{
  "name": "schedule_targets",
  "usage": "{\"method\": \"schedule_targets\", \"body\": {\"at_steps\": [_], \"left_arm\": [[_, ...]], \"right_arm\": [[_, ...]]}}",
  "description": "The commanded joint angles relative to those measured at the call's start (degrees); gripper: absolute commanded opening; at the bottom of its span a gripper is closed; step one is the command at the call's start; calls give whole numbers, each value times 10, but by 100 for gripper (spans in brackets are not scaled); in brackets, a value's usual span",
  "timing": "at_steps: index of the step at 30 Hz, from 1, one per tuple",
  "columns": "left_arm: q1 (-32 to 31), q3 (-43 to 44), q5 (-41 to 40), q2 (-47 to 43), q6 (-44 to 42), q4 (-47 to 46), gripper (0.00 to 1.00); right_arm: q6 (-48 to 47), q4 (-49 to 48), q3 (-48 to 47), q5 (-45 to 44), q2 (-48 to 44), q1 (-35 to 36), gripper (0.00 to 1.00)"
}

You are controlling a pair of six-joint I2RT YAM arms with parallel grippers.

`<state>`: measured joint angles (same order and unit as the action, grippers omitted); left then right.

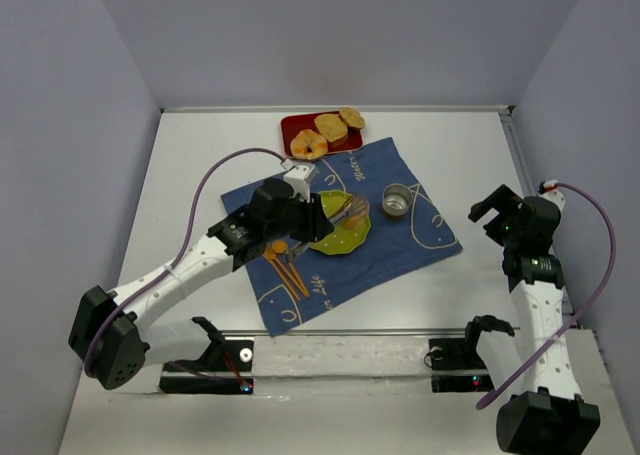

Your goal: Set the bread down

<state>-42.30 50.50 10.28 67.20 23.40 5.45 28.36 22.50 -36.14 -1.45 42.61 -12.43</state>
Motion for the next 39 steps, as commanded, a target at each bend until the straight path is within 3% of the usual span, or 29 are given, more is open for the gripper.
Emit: {"method": "schedule_targets", "body": {"at_steps": [1, 11, 16, 39], "left_arm": [[-4, -36, 24, -17, 49, -50, 36], [-3, -68, 10, 17, 82, -64, 36], [-4, -58, -20, 25, 81, -55, 47], [49, -14, -95, 28, 48, 25, 60]], "right_arm": [[0, -9, -1, 0, -16, -1, 99], [0, -9, -2, 8, -9, -1, 99], [1, -8, -2, 5, -9, -1, 99], [-1, -8, -4, -8, -2, -1, 99]]}}
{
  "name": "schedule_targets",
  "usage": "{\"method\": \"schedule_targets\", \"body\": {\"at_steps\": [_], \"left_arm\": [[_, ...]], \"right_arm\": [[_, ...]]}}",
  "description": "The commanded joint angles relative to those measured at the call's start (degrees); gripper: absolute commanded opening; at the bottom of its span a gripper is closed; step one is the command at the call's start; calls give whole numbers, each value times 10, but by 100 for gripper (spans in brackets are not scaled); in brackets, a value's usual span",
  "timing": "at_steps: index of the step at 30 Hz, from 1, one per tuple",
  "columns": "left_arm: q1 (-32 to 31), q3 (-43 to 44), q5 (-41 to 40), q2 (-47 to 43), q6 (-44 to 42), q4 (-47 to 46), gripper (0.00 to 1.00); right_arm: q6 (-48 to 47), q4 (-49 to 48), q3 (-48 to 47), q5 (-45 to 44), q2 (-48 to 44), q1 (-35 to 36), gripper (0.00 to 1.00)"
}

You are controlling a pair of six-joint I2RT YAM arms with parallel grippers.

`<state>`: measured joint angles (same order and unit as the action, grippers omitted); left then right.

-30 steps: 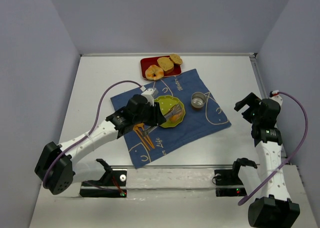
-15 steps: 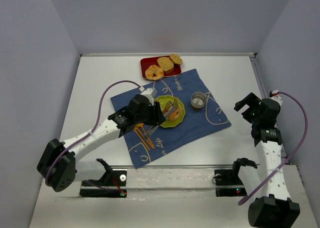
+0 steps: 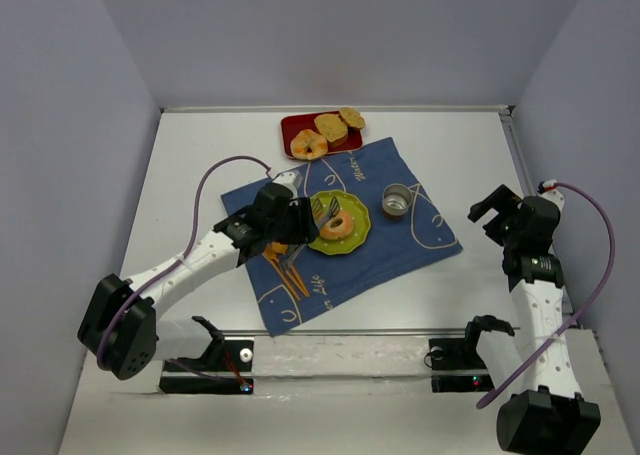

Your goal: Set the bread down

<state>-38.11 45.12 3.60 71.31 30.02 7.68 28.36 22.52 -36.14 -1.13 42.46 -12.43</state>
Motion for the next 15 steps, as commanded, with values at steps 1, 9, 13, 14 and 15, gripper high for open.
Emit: {"method": "schedule_targets", "body": {"at_steps": [1, 9, 13, 14, 15], "left_arm": [[8, 41, -30, -15, -20, 4, 61], [20, 59, -54, -35, -29, 20, 66], [25, 73, -60, -44, -33, 14, 63], [27, 75, -63, -46, -35, 14, 63], [32, 81, -66, -46, -36, 15, 63]], "right_arm": [[-1, -9, -4, -12, 1, -1, 99], [-1, -8, -4, -12, 2, -1, 99], [-1, -9, -4, -12, 0, -1, 99], [-1, -9, -4, -10, 0, -1, 99], [-1, -8, -4, -9, 1, -1, 99]]}}
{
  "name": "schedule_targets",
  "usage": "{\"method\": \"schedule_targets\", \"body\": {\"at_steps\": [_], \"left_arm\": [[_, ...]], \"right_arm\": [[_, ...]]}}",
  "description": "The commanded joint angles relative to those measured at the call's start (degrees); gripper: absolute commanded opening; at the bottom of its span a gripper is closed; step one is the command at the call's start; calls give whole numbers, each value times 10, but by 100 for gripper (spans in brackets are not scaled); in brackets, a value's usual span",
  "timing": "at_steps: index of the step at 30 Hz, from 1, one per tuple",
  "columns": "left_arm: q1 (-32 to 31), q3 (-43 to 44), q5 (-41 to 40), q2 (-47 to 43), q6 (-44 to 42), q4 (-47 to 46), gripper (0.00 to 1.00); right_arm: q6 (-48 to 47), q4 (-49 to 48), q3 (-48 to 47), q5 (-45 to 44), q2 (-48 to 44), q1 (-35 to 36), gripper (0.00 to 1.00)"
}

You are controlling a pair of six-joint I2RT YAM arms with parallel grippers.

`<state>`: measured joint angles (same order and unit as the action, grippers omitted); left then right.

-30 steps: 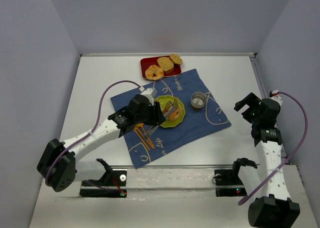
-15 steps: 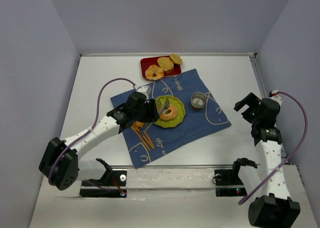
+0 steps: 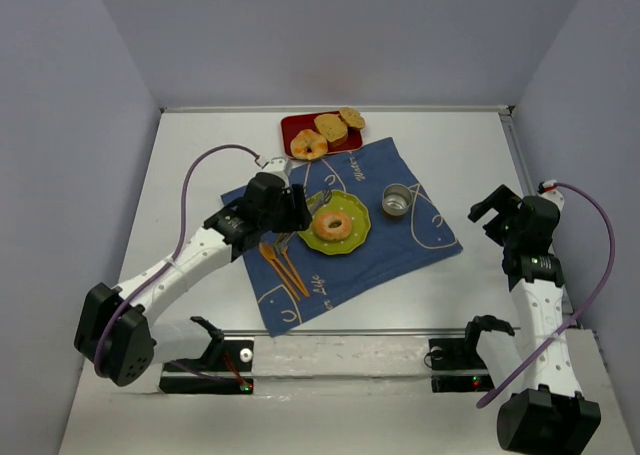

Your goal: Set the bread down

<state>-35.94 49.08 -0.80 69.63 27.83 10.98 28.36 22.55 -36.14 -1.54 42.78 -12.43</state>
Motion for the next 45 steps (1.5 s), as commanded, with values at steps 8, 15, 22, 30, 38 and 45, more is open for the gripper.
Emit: {"method": "schedule_targets", "body": {"at_steps": [8, 15, 22, 30, 38, 45], "left_arm": [[69, 80, -90, -19, -10, 7, 68], [156, 117, -165, 9, -4, 40, 68], [277, 87, -242, 45, 10, 15, 74], [385, 92, -216, 197, -16, -25, 70], [409, 99, -155, 259, -16, -17, 88], [416, 95, -131, 234, -12, 4, 98]], "right_arm": [[-1, -8, -5, -3, -1, -1, 99], [-4, -9, -5, -4, -3, -1, 99], [-4, -9, -5, -8, 0, -1, 99], [-2, -10, -6, -14, 7, -1, 99], [-3, -9, -9, -7, 12, -1, 99], [-1, -8, -10, -15, 6, -1, 100]]}}
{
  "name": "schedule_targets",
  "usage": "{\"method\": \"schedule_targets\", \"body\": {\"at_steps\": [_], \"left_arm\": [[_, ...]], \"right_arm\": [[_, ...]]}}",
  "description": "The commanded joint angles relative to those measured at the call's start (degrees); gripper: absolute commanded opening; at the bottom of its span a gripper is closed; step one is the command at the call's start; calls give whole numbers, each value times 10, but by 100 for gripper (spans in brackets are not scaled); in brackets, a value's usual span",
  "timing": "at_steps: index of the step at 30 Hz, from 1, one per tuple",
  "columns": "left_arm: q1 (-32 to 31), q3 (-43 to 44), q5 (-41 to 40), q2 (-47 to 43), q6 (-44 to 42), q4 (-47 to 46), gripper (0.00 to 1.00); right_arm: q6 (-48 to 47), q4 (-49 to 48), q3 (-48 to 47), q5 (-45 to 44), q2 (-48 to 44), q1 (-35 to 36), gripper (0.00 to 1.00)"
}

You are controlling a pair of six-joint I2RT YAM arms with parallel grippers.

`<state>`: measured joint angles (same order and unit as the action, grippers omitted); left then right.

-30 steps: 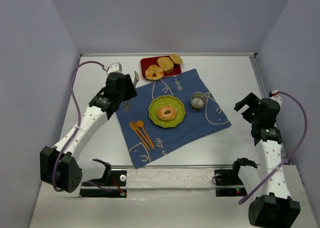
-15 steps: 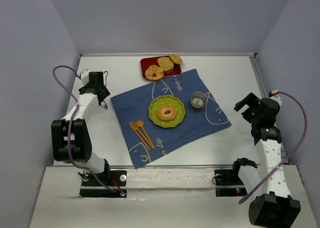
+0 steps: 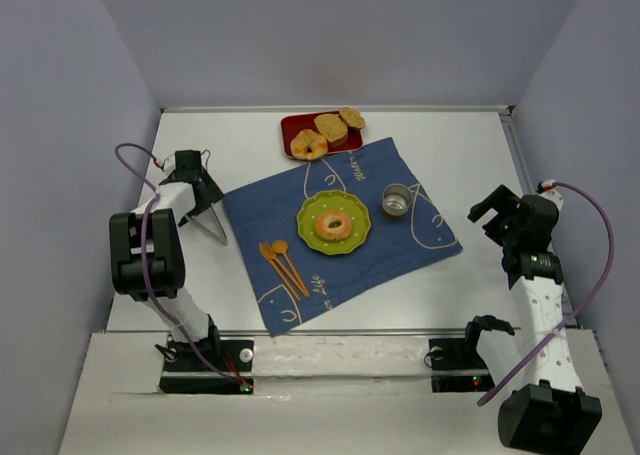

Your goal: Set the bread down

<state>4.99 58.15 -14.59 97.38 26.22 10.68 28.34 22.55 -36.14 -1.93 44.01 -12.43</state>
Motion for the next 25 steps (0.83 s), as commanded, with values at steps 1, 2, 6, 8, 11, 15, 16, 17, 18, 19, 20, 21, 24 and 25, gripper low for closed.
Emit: {"method": "schedule_targets", "body": {"at_steps": [1, 2, 6, 8, 11, 15, 16, 17, 18, 19, 20, 21, 24, 25], "left_arm": [[6, 5, 7, -55, 8, 17, 99], [6, -2, 9, -94, 11, 16, 99], [5, -44, 43, -244, 53, -3, 99], [3, -75, 45, -346, 72, -25, 99], [1, -119, 49, -470, 102, -45, 99], [0, -153, 25, -558, 128, -45, 99], [0, -156, 19, -565, 132, -44, 99], [0, -158, 15, -570, 135, -40, 99], [0, -155, 2, -570, 139, -34, 99], [0, -152, -3, -569, 141, -20, 99], [0, -146, -5, -563, 142, -15, 99], [-1, -143, -12, -560, 143, -7, 99], [-1, -139, -16, -550, 146, 0, 99], [-1, -139, -14, -549, 147, 0, 99]], "right_arm": [[1, -9, -9, -12, -8, -1, 100], [3, -9, -9, -17, -10, -1, 100], [8, -8, -10, -29, -19, -1, 100], [19, -7, -10, -41, -22, -1, 100], [29, -7, -11, -55, -23, -1, 100], [38, -2, -11, -79, -38, -1, 100], [42, -1, -10, -85, -42, -1, 100], [43, 1, -10, -89, -50, -1, 100], [43, 1, -10, -91, -55, -1, 100], [44, 1, -9, -95, -59, -1, 100], [44, 2, -8, -100, -65, -1, 100], [45, 2, -6, -101, -73, -1, 100], [44, 3, -3, -100, -80, -1, 100], [45, 3, -4, -100, -79, -1, 100]]}}
